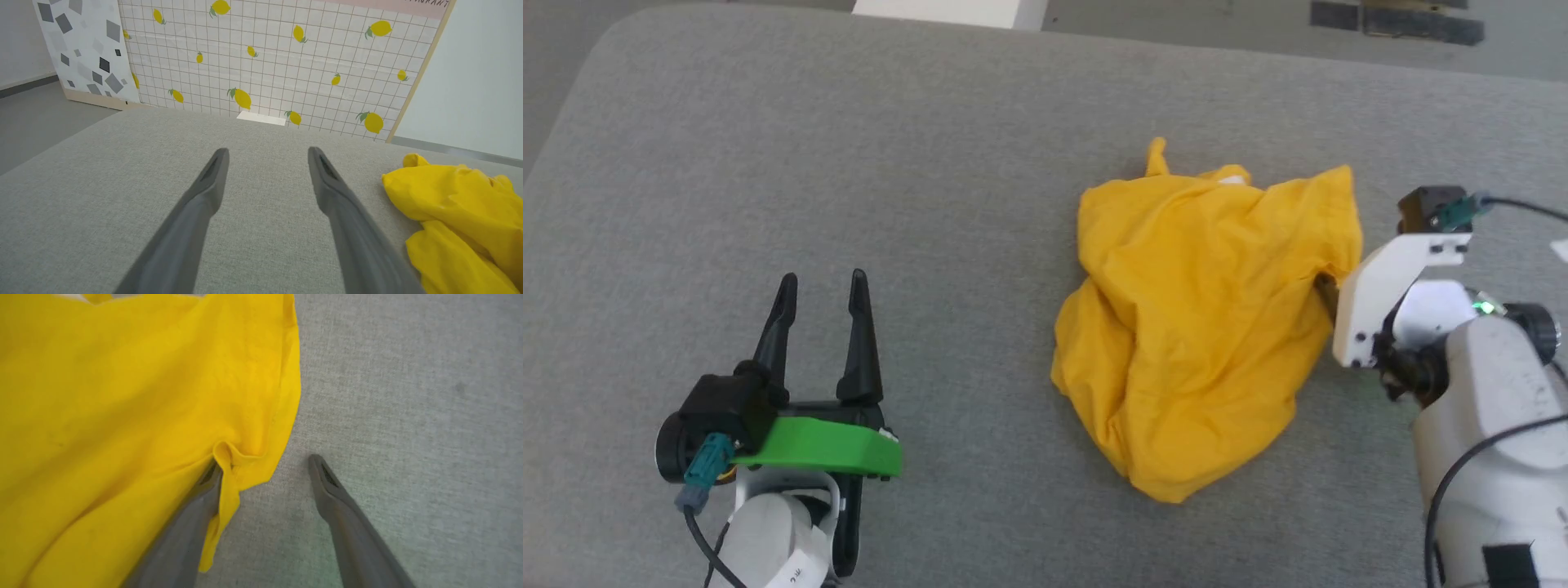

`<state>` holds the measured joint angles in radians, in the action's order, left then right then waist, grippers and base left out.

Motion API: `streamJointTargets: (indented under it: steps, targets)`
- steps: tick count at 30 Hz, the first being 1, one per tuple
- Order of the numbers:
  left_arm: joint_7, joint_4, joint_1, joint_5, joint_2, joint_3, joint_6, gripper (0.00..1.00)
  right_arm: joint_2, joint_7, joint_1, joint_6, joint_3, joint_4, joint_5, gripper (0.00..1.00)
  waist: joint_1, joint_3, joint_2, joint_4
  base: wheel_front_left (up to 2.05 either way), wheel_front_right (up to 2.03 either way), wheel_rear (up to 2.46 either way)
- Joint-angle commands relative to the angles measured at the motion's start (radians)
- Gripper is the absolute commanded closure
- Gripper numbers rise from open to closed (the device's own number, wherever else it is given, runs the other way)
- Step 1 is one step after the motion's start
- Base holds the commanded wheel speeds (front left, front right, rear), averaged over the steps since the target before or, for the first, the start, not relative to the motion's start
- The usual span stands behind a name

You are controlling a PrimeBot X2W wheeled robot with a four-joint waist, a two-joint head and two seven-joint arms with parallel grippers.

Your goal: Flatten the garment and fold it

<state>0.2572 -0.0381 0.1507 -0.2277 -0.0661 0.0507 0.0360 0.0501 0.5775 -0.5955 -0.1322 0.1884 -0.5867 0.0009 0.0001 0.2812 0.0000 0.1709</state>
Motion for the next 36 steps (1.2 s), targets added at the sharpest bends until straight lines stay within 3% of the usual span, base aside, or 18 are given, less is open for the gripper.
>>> streamJointTargets:
  steps: [1, 3, 4, 10, 15, 16, 17, 19, 23, 28, 29, 30, 31, 36]
  targets:
    - [0.004, -0.004, 0.009, 0.009, 0.007, -0.005, 0.01, 0.0, 0.0, 0.046, -0.01, 0.002, 0.005, -0.029, 0.004, 0.36, -0.0001, 0.028, 0.0, 0.033, 0.0, 0.0, 0.0]
    - [0.004, -0.008, 0.005, 0.014, 0.01, -0.01, 0.015, 0.0, 0.0, 0.091, -0.013, 0.002, -0.001, -0.045, 0.031, 0.85, -0.0001, 0.018, 0.0, 0.031, 0.0, 0.0, 0.0]
    - [0.004, -0.009, 0.003, 0.016, 0.011, -0.013, 0.017, 0.0, 0.0, 0.097, -0.013, 0.002, -0.007, -0.044, 0.041, 1.0, -0.0001, 0.011, 0.0, 0.029, 0.0, 0.0, 0.0]
    - [0.004, -0.027, -0.018, 0.035, 0.014, -0.035, 0.026, 0.0, 0.0, -0.073, 0.011, 0.002, -0.068, 0.082, 0.14, 1.0, -0.0001, -0.058, 0.0, -0.009, 0.0, 0.0, 0.0]
    - [0.004, -0.037, -0.052, 0.053, 0.014, -0.073, 0.037, 0.0, 0.0, -0.164, 0.129, 0.002, -0.29, 0.328, 0.318, 1.0, -0.0001, -0.131, 0.0, -0.063, 0.0, 0.0, 0.0]
    - [0.004, -0.036, -0.06, 0.056, 0.014, -0.078, 0.038, 0.0, 0.0, -0.156, 0.161, 0.002, -0.336, 0.383, 0.337, 1.0, -0.0001, -0.141, 0.0, -0.073, 0.0, 0.0, 0.0]
    - [0.004, -0.033, -0.081, 0.068, 0.014, -0.085, 0.043, 0.0, 0.0, -0.08, 0.288, 0.002, -0.497, 0.56, 0.391, 1.0, -0.0001, -0.163, 0.0, -0.101, 0.0, 0.0, 0.0]
    - [0.005, -0.03, -0.085, 0.072, 0.014, -0.089, 0.046, 0.0, 0.008, -0.006, 0.368, 0.002, -0.587, 0.636, 0.4, 1.0, -0.0001, -0.17, 0.0, -0.116, 0.0, 0.0, 0.0]
    - [0.005, -0.032, -0.088, 0.077, 0.014, -0.089, 0.052, 0.0, 0.044, 0.118, 0.506, 0.002, -0.708, 0.694, 0.438, 1.0, -0.0001, -0.177, 0.0, -0.131, 0.0, 0.0, 0.0]
    - [0.005, -0.042, -0.092, 0.078, 0.015, -0.081, 0.059, 0.0, 0.083, 0.224, 0.612, 0.002, -0.746, 0.674, 0.448, 1.0, -0.0001, -0.189, 0.0, -0.133, 0.0, 0.0, 0.0]
    - [0.005, -0.044, -0.095, 0.078, 0.015, -0.08, 0.06, 0.0, 0.085, 0.232, 0.624, 0.002, -0.737, 0.674, 0.439, 0.94, -0.0001, -0.191, 0.0, -0.133, 0.0, 0.0, 0.0]
    - [0.005, -0.045, -0.099, 0.079, 0.015, -0.079, 0.06, 0.0, 0.084, 0.229, 0.632, 0.002, -0.724, 0.677, 0.429, 0.6, -0.0001, -0.194, 0.0, -0.132, 0.0, 0.0, 0.0]
    - [0.005, -0.047, -0.102, 0.079, 0.015, -0.077, 0.061, 0.0, 0.08, 0.213, 0.638, 0.002, -0.704, 0.687, 0.416, 0.01, -0.0001, -0.196, 0.0, -0.132, 0.0, 0.0, 0.0]
    - [0.005, -0.056, -0.113, 0.075, 0.015, -0.073, 0.063, 0.0, 0.025, 0.064, 0.665, 0.002, -0.562, 0.759, 0.406, 0.0, -0.0001, -0.203, 0.0, -0.128, 0.0, 0.0, 0.0]
